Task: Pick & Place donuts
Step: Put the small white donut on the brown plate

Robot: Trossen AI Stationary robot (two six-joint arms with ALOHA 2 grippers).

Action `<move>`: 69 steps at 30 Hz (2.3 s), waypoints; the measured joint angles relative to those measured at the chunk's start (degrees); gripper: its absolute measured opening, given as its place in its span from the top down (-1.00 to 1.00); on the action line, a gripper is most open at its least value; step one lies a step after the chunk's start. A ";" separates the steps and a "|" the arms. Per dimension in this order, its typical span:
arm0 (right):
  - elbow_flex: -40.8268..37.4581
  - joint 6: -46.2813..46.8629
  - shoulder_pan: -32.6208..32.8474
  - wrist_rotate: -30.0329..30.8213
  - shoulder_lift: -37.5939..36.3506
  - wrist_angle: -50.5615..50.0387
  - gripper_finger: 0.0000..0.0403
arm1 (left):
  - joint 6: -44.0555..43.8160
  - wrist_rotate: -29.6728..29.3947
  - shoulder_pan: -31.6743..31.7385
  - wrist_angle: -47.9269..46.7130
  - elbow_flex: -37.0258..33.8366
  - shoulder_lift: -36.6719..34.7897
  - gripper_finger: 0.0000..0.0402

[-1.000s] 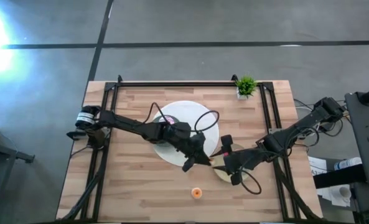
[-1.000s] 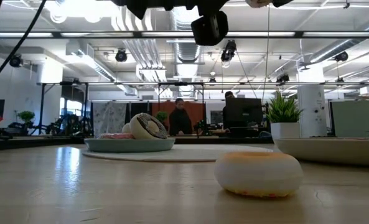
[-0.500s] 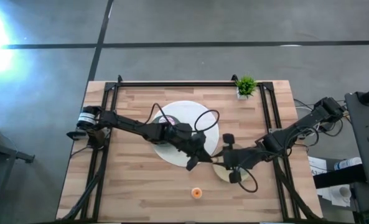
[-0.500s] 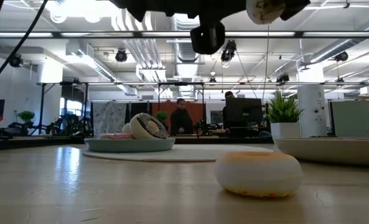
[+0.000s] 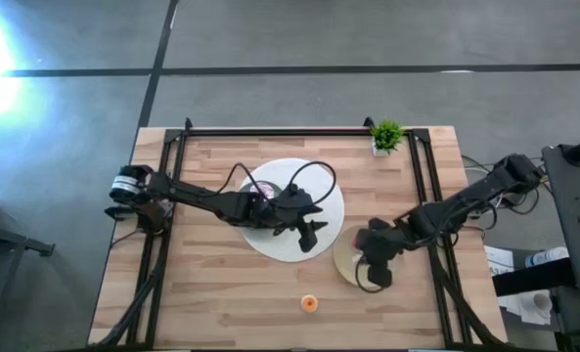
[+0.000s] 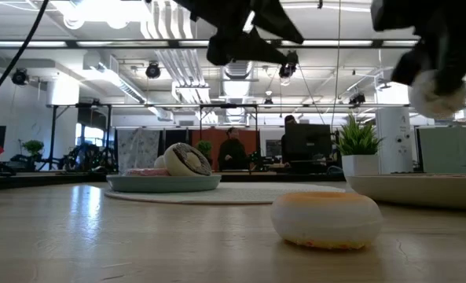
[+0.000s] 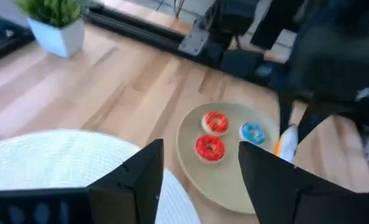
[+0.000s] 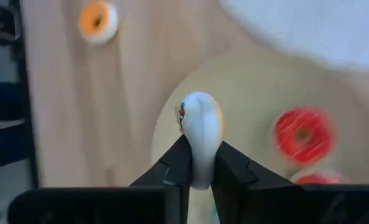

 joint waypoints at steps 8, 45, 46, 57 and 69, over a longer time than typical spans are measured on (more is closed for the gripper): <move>-7.73 6.90 -5.13 -14.54 0.28 4.51 0.50 | -2.60 1.04 -2.89 -2.00 0.02 -0.37 0.03; -4.36 -6.27 0.54 -4.34 13.97 4.77 0.16 | -7.53 -4.17 -14.31 -16.84 -0.63 -0.37 0.03; -4.33 -6.50 0.54 -5.07 14.47 4.83 0.18 | -7.60 -4.16 -14.43 -16.88 -0.68 -0.37 0.03; -4.27 -6.35 0.43 -6.15 15.61 4.78 0.72 | -7.63 -4.25 -14.68 -16.87 -0.68 -0.37 0.03; 2.69 -0.97 5.07 34.90 -0.61 4.51 0.93 | -11.82 -4.20 -13.53 -10.87 -0.68 -0.37 0.03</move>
